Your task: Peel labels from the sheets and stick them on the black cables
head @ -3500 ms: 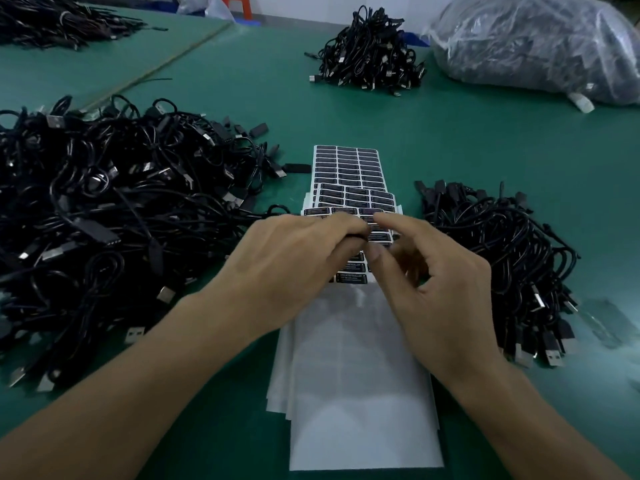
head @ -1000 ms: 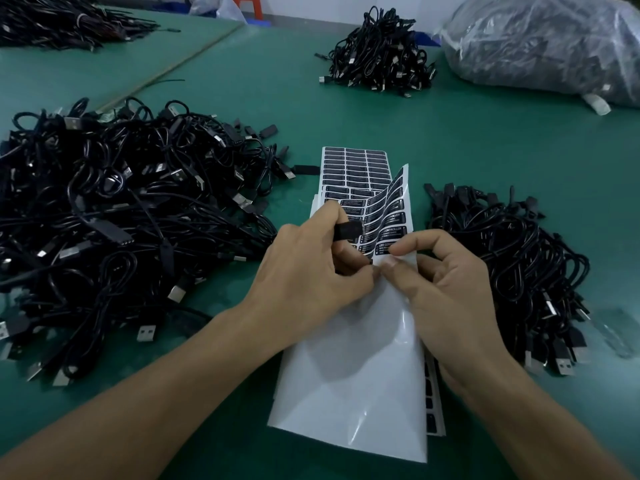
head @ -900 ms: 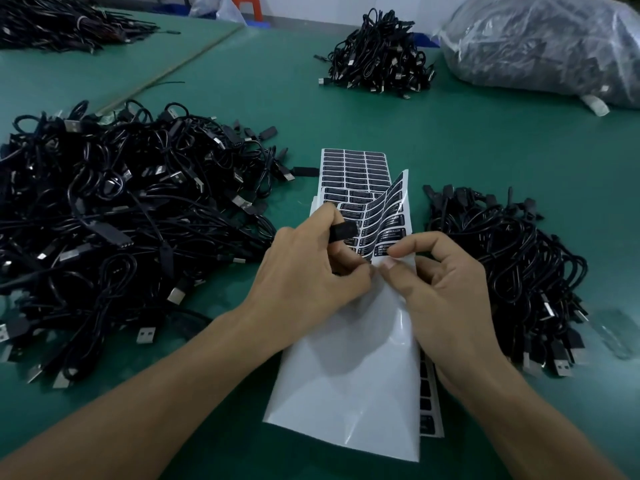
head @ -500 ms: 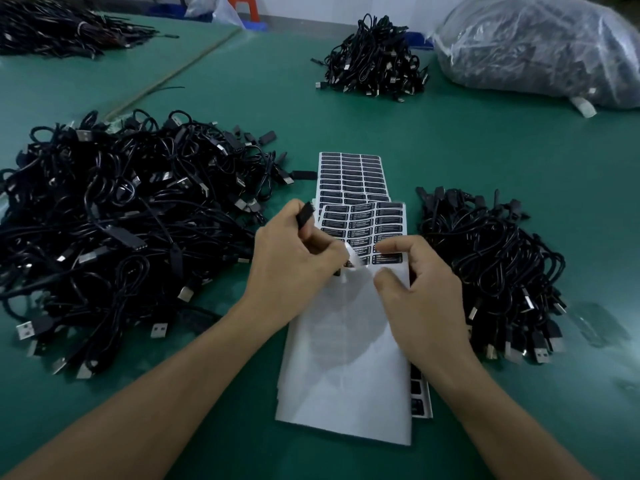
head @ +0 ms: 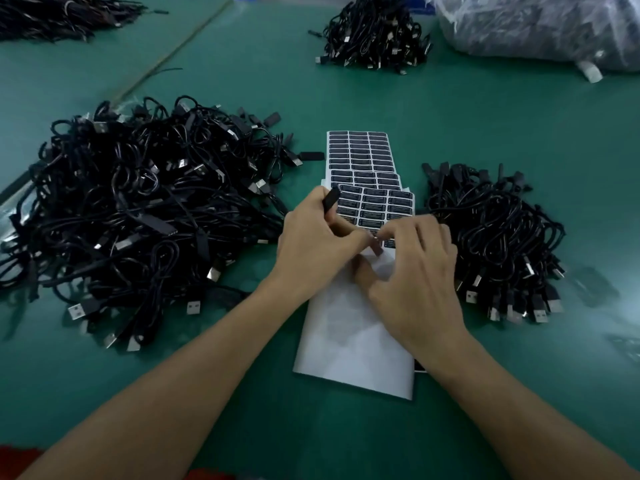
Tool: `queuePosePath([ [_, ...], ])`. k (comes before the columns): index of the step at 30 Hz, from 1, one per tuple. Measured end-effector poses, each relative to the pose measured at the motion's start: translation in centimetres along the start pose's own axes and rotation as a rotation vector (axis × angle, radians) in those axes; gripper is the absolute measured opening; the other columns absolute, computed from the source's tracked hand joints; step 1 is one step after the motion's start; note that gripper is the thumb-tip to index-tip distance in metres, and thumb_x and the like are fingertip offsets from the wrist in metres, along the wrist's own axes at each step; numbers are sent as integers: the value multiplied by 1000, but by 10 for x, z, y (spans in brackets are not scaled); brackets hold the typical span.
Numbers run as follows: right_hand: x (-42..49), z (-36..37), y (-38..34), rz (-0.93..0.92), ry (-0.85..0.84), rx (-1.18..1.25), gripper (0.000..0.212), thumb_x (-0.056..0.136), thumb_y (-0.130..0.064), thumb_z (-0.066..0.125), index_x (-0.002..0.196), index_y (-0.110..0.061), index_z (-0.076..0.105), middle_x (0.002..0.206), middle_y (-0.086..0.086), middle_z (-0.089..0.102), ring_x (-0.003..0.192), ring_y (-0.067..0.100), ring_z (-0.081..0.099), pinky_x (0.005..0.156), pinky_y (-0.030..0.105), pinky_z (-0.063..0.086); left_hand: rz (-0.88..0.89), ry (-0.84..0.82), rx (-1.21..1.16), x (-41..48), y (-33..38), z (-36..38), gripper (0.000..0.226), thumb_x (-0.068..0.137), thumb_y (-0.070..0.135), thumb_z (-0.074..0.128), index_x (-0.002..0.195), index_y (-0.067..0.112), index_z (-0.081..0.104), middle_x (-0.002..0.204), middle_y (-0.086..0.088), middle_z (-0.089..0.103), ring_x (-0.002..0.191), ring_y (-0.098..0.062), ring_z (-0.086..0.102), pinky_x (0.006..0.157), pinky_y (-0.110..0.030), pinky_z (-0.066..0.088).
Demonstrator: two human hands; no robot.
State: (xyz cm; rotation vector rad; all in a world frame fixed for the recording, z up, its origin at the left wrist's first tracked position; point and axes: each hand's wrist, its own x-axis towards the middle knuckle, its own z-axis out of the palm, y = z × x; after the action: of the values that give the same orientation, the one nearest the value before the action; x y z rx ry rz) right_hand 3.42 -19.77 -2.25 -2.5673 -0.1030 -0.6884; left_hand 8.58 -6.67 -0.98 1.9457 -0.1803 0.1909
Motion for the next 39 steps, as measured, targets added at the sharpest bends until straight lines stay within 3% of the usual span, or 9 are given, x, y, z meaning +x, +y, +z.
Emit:
queuePosePath([
  [5,-1,0,0,-26,-1,39,14,87,-13,73,89,-7,60,91,10,59,86,28,50,76,42,45,-26,-54,13,-3,0,-1,40,61,28,68,70,23,29,61,5,68,69,-23,68,70,-51,54],
  [9,-4,0,2,-30,18,43,10,89,-11,73,89,-5,65,88,9,62,84,27,52,74,37,46,-22,-49,2,-2,-3,1,41,62,30,68,69,24,29,65,0,69,71,-26,67,70,-55,54],
  [17,-4,-2,3,-22,27,38,7,87,-5,71,84,-3,64,81,10,62,78,27,55,75,39,48,-45,-59,-70,-1,-6,1,39,67,47,71,66,33,35,55,15,58,58,-18,58,70,-52,55],
  [21,-2,-2,3,-20,32,98,4,90,-5,68,86,-4,66,83,8,63,79,22,55,74,30,46,-114,-121,-244,0,-8,2,18,81,51,47,73,35,47,70,5,73,74,-22,71,85,-57,54],
  [25,0,-4,4,0,91,194,2,87,-2,72,87,-5,72,81,5,67,72,19,58,66,30,51,-94,-128,-252,0,-5,1,39,83,47,30,82,13,48,71,1,74,72,-18,69,79,-47,55],
  [29,2,-7,6,55,135,247,5,88,-3,72,90,-5,75,81,3,66,70,14,58,67,12,45,-44,-96,-204,-3,-3,1,21,101,28,38,86,16,47,80,1,76,80,-15,72,79,-41,58],
  [32,4,-9,6,95,152,324,5,89,-4,72,92,-5,76,83,4,67,70,6,57,69,9,45,20,-46,-117,-3,-4,-3,16,105,18,48,96,11,60,89,4,74,85,-10,71,82,-38,58],
  [35,7,-11,7,192,150,425,7,90,-7,72,95,-7,77,85,1,70,73,4,59,69,16,49,62,29,-35,-2,-6,-4,10,100,16,61,104,17,71,90,-3,70,83,-18,69,80,-40,57],
  [39,8,-13,7,307,109,564,9,90,-10,72,95,-16,76,85,-8,72,74,7,63,71,26,54,66,12,-83,-3,-7,-3,12,95,14,68,100,24,72,86,5,68,67,-7,69,65,-24,56],
])
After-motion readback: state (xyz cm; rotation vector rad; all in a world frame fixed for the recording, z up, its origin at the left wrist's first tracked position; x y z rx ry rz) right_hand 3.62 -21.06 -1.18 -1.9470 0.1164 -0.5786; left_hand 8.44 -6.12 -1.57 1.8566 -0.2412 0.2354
